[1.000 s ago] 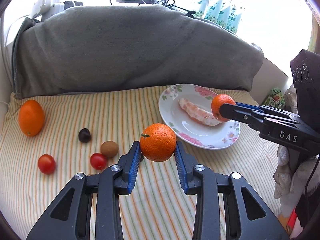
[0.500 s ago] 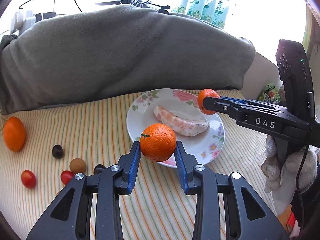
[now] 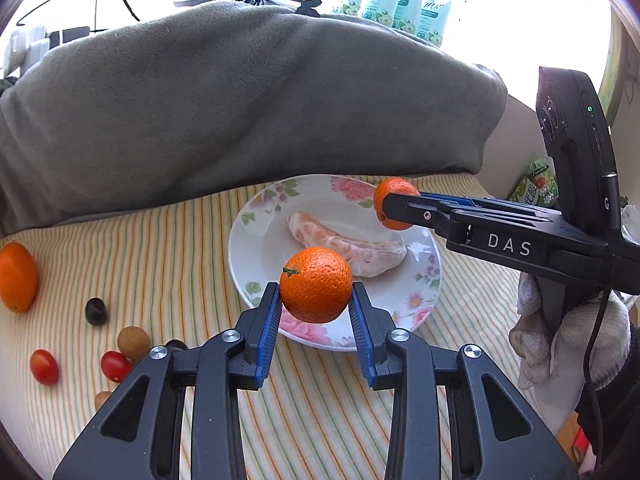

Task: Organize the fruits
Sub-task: 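Carry mandarins onto the plate with both tools and open both, then lift the right tool away from the plate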

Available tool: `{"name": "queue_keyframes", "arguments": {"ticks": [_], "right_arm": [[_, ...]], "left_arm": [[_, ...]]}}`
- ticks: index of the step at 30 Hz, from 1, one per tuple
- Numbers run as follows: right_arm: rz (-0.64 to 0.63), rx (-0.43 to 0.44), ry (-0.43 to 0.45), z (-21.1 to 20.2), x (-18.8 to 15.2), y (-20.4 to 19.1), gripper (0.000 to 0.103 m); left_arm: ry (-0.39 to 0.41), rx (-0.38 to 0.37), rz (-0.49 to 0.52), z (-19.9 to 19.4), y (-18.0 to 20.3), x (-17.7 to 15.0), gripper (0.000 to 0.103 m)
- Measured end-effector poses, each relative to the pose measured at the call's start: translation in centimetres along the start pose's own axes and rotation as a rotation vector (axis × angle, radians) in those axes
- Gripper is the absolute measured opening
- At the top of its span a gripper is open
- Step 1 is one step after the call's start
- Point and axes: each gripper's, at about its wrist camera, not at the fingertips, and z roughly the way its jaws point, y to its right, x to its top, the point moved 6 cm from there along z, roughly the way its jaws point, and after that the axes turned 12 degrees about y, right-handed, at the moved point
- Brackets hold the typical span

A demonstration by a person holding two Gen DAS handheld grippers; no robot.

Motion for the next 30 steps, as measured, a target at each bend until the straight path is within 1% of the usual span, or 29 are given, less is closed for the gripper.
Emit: {"name": "queue_keyframes", "arguments": {"ticks": [13, 15, 16, 17, 18, 20, 22, 23, 24, 25, 27, 30], "right_arm": [[-0.004, -0.008, 0.002, -0.1, -0.1, 0.1, 0.04], [-0.005, -0.011, 0.012, -0.2, 0.1, 0.2, 0.049], [-0.005, -0.013, 0.018, -0.3, 0.2, 0.2, 0.058], [-0.005, -0.015, 0.024, -0.5, 0.3, 0.2, 0.061], [-0.005, -0.016, 0.027, -0.5, 0.4, 0.2, 0.061], [-0.005, -0.019, 0.029, -0.6, 0.5, 0.2, 0.061], [-0.006, -0.026, 0.03, -0.7, 0.6, 0.3, 0.063], [-0.006, -0.029, 0.031, -0.7, 0.6, 0.3, 0.069], [-0.005, -0.03, 0.034, -0.7, 0.6, 0.3, 0.073], [-0.004, -0.031, 0.04, -0.8, 0.7, 0.4, 0.075], [-0.001, -0.033, 0.042, -0.9, 0.7, 0.4, 0.075], [0.004, -0.033, 0.039, -1.0, 0.7, 0.5, 0.075]], "left_arm": [[-0.013, -0.01, -0.004, 0.5, 0.2, 0.0, 0.033], [-0.014, -0.01, -0.003, 0.5, 0.2, 0.0, 0.034], [-0.014, -0.01, -0.002, 0.4, 0.2, 0.0, 0.034], [-0.014, -0.011, -0.001, 0.4, 0.2, -0.1, 0.034], [-0.013, -0.011, -0.001, 0.4, 0.2, -0.1, 0.035], [-0.009, -0.009, 0.001, 0.3, 0.3, 0.0, 0.041], [0.001, -0.009, 0.003, 0.1, 0.3, 0.2, 0.057], [0.006, -0.009, 0.005, 0.0, 0.5, 0.3, 0.06], [0.01, -0.009, 0.007, -0.1, 0.5, 0.4, 0.065], [0.013, -0.009, 0.011, -0.2, 0.6, 0.4, 0.067], [0.013, -0.002, 0.015, -0.3, 0.6, 0.5, 0.069], [0.012, -0.001, 0.011, -0.3, 0.7, 0.5, 0.069]]}}
